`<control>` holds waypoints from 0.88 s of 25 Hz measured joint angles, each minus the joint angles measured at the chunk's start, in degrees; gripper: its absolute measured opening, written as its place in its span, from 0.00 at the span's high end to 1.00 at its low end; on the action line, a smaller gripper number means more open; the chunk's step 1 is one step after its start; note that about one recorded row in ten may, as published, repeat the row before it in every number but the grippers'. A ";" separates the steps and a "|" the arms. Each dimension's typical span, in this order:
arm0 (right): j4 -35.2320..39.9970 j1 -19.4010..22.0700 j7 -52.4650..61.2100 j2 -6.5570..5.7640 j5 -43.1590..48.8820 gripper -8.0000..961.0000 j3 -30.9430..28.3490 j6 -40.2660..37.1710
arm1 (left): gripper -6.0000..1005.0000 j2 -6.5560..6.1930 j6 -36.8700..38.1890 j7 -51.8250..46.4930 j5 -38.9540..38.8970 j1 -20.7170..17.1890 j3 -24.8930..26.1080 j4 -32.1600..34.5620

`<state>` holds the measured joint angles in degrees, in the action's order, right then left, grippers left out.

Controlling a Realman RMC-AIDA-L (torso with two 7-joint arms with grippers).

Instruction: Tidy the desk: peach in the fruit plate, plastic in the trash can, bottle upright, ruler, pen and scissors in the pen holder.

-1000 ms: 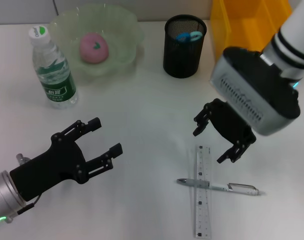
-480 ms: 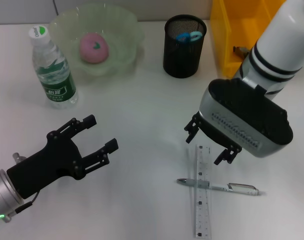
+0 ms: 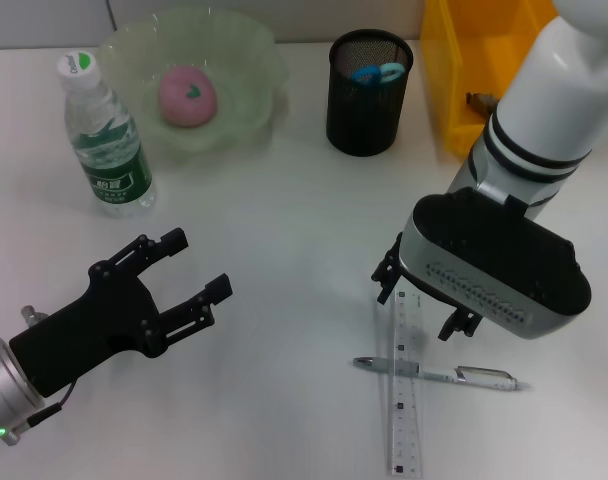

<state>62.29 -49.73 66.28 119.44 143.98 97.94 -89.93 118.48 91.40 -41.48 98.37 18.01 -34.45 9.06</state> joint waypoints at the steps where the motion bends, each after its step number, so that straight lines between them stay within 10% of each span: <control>1: 0.00 -0.02 -0.35 0.01 0.03 0.23 0.37 0.14 | 0.17 0.00 0.00 0.00 0.03 0.00 -0.01 0.02; 22: 0.17 -0.30 -2.89 0.18 0.00 0.23 6.78 3.66 | 0.17 -0.32 0.90 -2.68 1.31 0.70 -5.75 3.55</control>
<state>62.46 -50.03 63.39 119.62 143.98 104.72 -86.27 118.17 92.29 -44.16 99.67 18.70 -40.20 12.61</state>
